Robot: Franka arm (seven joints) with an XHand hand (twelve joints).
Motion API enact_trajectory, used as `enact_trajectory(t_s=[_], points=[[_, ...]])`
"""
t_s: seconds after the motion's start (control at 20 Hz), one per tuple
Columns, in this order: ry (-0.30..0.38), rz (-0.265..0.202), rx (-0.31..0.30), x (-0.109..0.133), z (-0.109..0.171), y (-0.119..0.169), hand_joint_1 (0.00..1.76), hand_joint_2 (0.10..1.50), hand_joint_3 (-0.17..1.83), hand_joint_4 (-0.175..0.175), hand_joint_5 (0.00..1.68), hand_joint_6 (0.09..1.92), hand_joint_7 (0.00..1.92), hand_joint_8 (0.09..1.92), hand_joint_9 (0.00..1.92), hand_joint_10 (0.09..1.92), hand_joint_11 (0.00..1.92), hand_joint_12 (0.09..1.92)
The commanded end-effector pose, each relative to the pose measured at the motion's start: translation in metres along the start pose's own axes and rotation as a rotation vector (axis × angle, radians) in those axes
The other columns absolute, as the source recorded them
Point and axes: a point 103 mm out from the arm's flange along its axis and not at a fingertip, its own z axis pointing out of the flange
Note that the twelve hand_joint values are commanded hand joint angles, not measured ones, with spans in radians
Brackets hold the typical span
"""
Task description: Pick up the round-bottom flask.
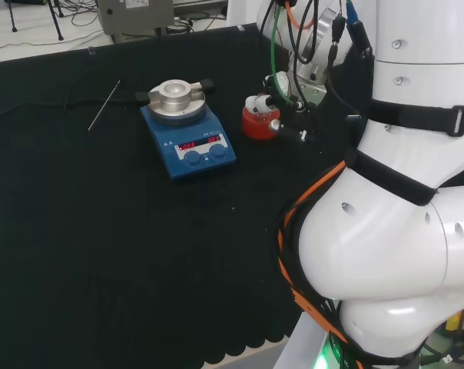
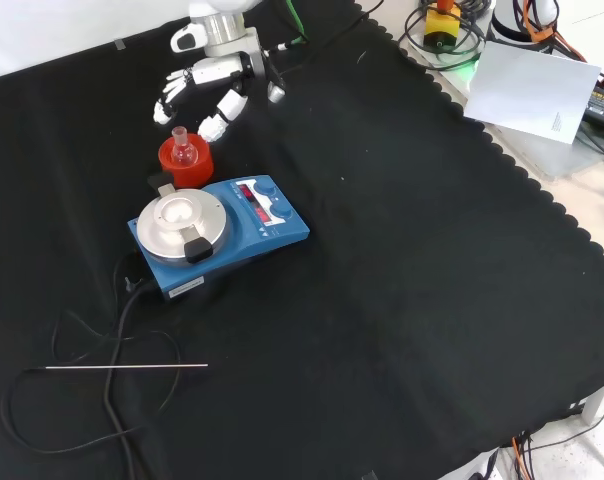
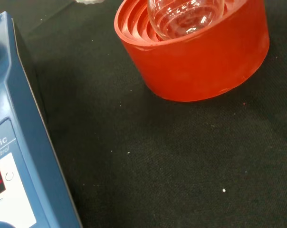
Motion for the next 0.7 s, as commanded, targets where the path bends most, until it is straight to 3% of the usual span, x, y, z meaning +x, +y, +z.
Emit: enact_trajectory(t_s=[0.05,0.4,0.7], points=[[0.018,0.008,-0.002,-0.0055,0.0096,0.0,0.73,0.99,-0.17,-0.074,0.54,0.09,0.18,0.64,0.36,0.71,0.0,1.37],[0.022,0.021,0.014,-0.0076,0.014,0.0021,0.74,0.99,-0.17,-0.075,0.56,0.09,0.19,0.64,0.37,0.71,0.0,1.37],[0.048,0.027,-0.014,-0.0092,0.0128,0.0092,0.76,0.99,-0.17,-0.073,0.56,0.09,0.19,0.64,0.37,0.7,0.0,1.37]])
